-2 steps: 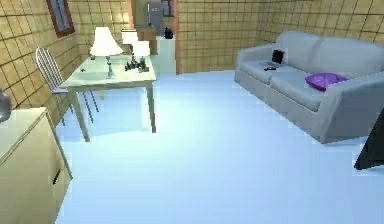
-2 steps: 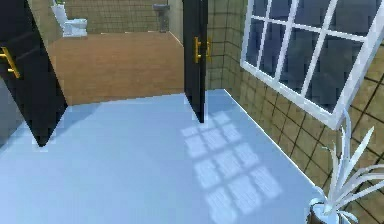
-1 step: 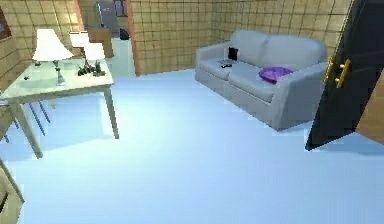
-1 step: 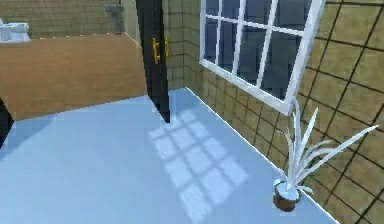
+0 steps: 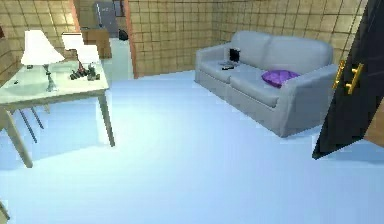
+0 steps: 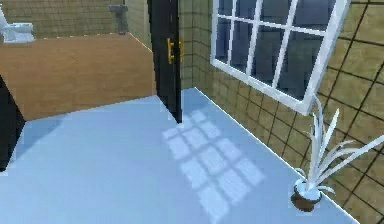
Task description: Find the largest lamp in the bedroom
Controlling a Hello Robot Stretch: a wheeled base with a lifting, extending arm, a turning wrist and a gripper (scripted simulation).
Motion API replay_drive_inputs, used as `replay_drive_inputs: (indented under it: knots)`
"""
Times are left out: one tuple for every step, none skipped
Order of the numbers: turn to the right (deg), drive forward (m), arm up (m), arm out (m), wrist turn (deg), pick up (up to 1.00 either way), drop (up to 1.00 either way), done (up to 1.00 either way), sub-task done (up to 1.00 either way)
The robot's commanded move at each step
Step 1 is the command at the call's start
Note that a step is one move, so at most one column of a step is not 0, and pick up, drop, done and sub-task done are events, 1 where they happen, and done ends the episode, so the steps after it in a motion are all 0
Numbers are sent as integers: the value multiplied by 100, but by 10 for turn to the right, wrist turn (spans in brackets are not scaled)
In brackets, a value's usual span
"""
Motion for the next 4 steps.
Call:
replay_drive_inputs:
  knots:
    - [450,0,0,0,0,0,0,0,0]
    - [120,0,0,0,0,0,0,0,0]
    - [0,100,0,0,0,0,0,0,0]
    - [0,100,0,0,0,0,0,0,0]
